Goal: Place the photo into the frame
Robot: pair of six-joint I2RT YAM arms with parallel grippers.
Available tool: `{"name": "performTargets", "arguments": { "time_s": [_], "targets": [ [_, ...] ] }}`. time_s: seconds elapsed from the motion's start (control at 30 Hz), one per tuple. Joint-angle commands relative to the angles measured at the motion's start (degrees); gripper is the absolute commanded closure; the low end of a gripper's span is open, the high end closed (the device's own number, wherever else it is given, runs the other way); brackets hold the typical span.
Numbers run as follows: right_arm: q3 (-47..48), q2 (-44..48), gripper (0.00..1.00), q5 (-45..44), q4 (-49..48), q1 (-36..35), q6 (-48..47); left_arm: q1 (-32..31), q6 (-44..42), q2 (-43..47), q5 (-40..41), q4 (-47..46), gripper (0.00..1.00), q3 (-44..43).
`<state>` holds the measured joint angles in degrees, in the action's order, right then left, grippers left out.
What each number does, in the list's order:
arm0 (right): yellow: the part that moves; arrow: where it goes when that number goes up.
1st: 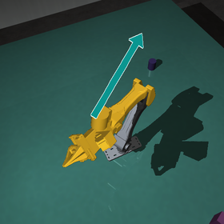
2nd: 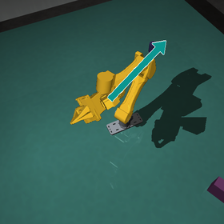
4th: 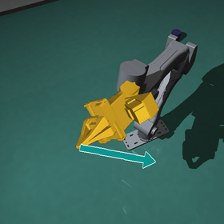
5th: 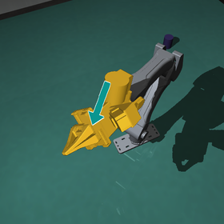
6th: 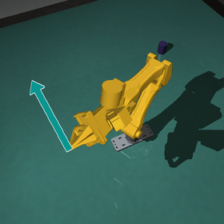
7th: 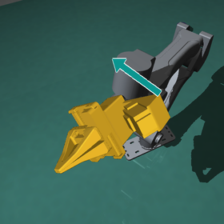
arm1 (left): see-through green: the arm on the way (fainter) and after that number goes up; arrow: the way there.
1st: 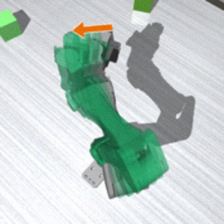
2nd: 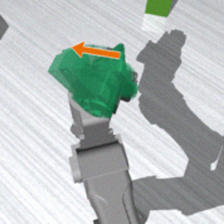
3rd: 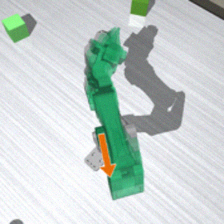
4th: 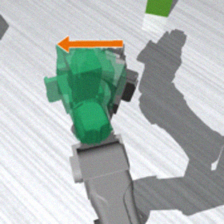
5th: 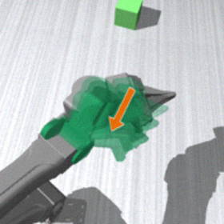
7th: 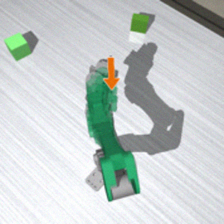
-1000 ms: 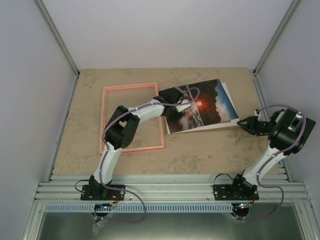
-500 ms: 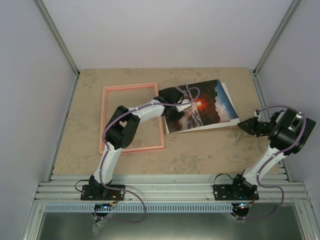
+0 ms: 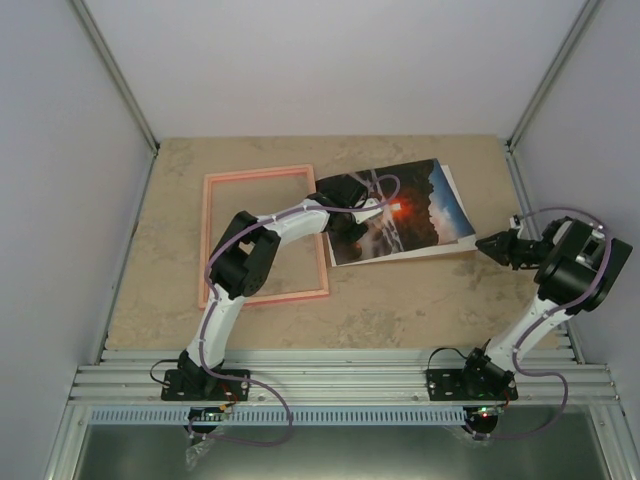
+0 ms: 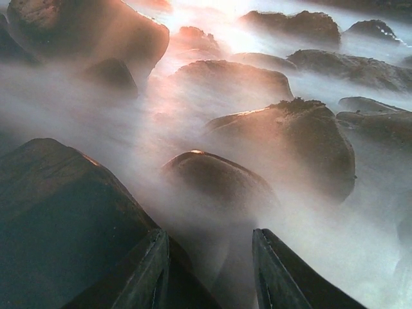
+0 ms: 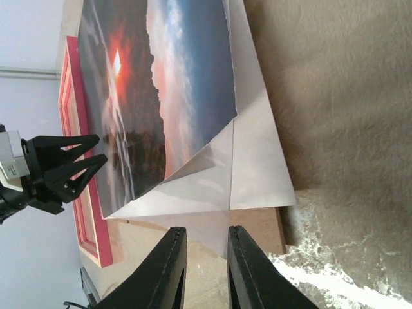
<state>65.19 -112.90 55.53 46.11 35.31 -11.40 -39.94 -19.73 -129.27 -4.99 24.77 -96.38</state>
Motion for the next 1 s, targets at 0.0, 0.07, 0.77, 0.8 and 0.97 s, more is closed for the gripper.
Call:
{"name": "performTargets", "arguments": {
  "time_s": [0.0,0.07,0.77,0.8,0.97],
  "targets": [
    [0.0,2.4,0.8,-0.5,-0.4,-0.1,1.3,-0.7,-1.2,-3.2,0.1,2.5,0.61,-0.1],
    [0.0,1.9,0.81,0.1,-0.4,-0.3,1.4,-0.7,-1.2,-3.4,0.0,2.4,0.61,-0.3],
    [3.8,-3.3,0.92,-0.7,-6.4,-4.4,7.1,-0.7,-1.2,-4.2,0.4,3.0,0.61,-0.9],
    [4.4,-3.0,0.97,-0.9,-5.2,-4.4,6.5,-0.7,-1.0,-4.2,0.4,3.0,0.6,-0.9],
    [7.8,2.7,0.99,-2.0,-0.3,-3.1,3.2,-0.6,-0.2,-3.6,1.8,2.7,0.55,-0.6]
  ]
}}
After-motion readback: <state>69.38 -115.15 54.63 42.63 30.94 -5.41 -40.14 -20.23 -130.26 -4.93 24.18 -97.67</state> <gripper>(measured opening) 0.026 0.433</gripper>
